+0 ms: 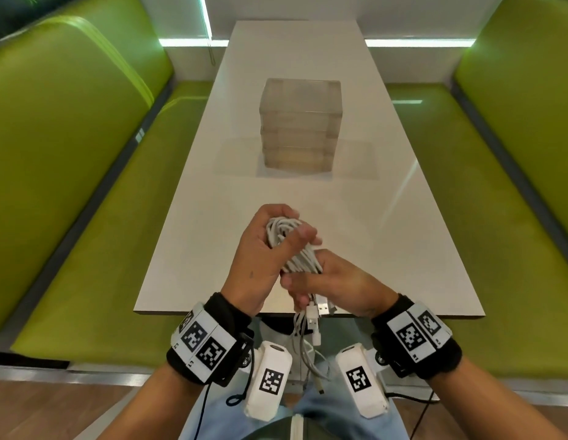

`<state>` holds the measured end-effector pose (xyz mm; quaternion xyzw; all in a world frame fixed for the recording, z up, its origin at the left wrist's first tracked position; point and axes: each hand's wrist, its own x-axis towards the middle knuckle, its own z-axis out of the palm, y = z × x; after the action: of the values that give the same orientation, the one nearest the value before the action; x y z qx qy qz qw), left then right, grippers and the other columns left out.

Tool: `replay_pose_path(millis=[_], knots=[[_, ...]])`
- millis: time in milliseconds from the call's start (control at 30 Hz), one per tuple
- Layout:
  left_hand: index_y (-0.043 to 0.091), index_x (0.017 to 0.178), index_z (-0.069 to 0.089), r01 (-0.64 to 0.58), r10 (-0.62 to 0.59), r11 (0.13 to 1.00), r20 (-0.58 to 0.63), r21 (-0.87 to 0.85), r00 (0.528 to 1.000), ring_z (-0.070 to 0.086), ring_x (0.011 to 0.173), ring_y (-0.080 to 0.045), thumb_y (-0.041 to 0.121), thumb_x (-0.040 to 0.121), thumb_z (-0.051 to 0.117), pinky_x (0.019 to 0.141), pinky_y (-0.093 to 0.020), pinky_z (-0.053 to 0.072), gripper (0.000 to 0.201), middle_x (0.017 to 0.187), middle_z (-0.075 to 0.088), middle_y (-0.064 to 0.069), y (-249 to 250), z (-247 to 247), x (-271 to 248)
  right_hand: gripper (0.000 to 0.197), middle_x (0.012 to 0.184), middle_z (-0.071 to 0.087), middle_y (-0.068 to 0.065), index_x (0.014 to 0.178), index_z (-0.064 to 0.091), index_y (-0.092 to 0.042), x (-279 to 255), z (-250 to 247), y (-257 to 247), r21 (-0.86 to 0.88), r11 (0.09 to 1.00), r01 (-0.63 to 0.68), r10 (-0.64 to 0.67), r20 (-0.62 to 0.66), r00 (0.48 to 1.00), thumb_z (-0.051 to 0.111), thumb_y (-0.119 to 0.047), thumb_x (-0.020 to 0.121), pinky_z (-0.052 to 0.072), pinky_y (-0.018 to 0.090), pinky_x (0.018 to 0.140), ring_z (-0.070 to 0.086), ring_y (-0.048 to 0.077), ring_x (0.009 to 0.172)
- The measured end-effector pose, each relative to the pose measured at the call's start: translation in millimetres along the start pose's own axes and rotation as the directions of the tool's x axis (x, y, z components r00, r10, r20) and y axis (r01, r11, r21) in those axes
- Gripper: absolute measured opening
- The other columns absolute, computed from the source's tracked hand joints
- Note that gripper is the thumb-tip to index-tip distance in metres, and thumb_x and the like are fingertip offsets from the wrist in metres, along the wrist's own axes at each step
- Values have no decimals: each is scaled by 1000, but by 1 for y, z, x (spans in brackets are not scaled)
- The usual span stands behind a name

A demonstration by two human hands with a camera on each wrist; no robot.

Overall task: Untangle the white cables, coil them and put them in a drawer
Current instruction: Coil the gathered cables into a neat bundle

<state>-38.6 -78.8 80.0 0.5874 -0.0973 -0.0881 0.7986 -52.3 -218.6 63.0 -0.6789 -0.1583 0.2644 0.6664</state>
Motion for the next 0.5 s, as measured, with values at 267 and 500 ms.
replay_pose_path(millis=[267, 500], knots=[[28, 128, 44, 200, -255, 950, 229, 238, 939, 67, 95, -18, 42, 81, 70, 83, -23, 51, 56, 104, 69, -9, -20, -5, -9, 18, 86, 69, 14, 84, 66, -7, -2, -26, -26, 194, 959, 207, -137, -324, 936, 55, -20, 92, 54, 40, 75, 66, 29, 81], [22, 94, 45, 198, -252, 947, 202, 254, 946, 36, 49, -6, 32, 87, 52, 49, -19, 34, 13, 54, 47, 15, -27, -2, -8, 23, 57, 54, 2, 69, 56, -14, 6, -17, -21, 212, 929, 302, -187, -434, 881, 56, -21, 91, 45, 32, 55, 51, 24, 56]])
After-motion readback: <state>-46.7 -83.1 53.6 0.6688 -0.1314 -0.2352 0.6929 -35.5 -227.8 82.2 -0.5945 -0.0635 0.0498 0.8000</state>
